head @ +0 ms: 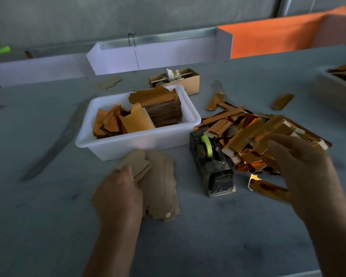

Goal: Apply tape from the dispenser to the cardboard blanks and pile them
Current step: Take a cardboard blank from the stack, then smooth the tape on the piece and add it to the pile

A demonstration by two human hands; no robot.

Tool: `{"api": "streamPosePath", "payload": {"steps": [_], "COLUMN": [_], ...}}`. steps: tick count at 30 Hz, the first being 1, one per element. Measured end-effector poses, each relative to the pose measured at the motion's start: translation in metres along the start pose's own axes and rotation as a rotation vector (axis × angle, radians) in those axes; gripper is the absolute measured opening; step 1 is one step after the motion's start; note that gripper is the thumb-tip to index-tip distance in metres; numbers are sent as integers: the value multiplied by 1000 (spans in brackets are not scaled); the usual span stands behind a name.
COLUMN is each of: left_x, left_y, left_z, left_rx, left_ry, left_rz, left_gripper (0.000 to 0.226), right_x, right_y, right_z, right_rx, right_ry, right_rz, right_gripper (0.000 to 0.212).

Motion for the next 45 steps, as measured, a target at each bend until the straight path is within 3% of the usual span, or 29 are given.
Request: {"api": "streamPosePath", "payload": {"steps": [5,7,11,14,17,21,24,26,28,30,31,39,45], "left_x": [-11,-5,32,45,36,20,27,32,26,20,17,8,2], "left_y": [0,0,24,57,78,78,70,61,52,52,53,55,57], "left_z": [-10,-11,22,60,78,77,67,60,57,58,59,63,61], "left_rx": [21,12,-180,-376,-501,-484,-392,-258,-96,13,17,3,-12], "left_ry": [316,399,362,412,471,718,782,768,870,1070,1107,1156,1168], "left_rz": [-74,-29,292,270,107,-153,-13,43,-234,-547,-609,-523,-564], "left_gripper": [18,24,32,25,25,9,13,37,46,41,38,29,28], "right_x": [-5,-7,-33,-61,-70,-62,-56,-53,-51,-50,-50,-45,-43], "right_y": [12,21,54,75,77,67,62,60,61,62,63,62,64], "right_z": [-2,-2,-11,-17,-14,-3,2,5,7,9,10,8,10], "right_rx": [-112,-132,-236,-306,-373,-472,-466,-429,-414,-411,-412,-334,-203], "right_ry": [-147,-169,-268,-429,-504,-566,-554,-526,-486,-452,-439,-356,-177], "right_rz": [-71,-133,-496,-681,-627,-520,-499,-516,-553,-565,-566,-566,-498], "right_gripper": [16,15,34,38,42,20,20,18,24,27,23,11,11]}}
Point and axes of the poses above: each hand's wrist, its own y-axis away from the middle knuckle, its own x-axis out of the back of the hand, z = x × y, the point moved 3 cm from there along -y, towards the middle knuckle
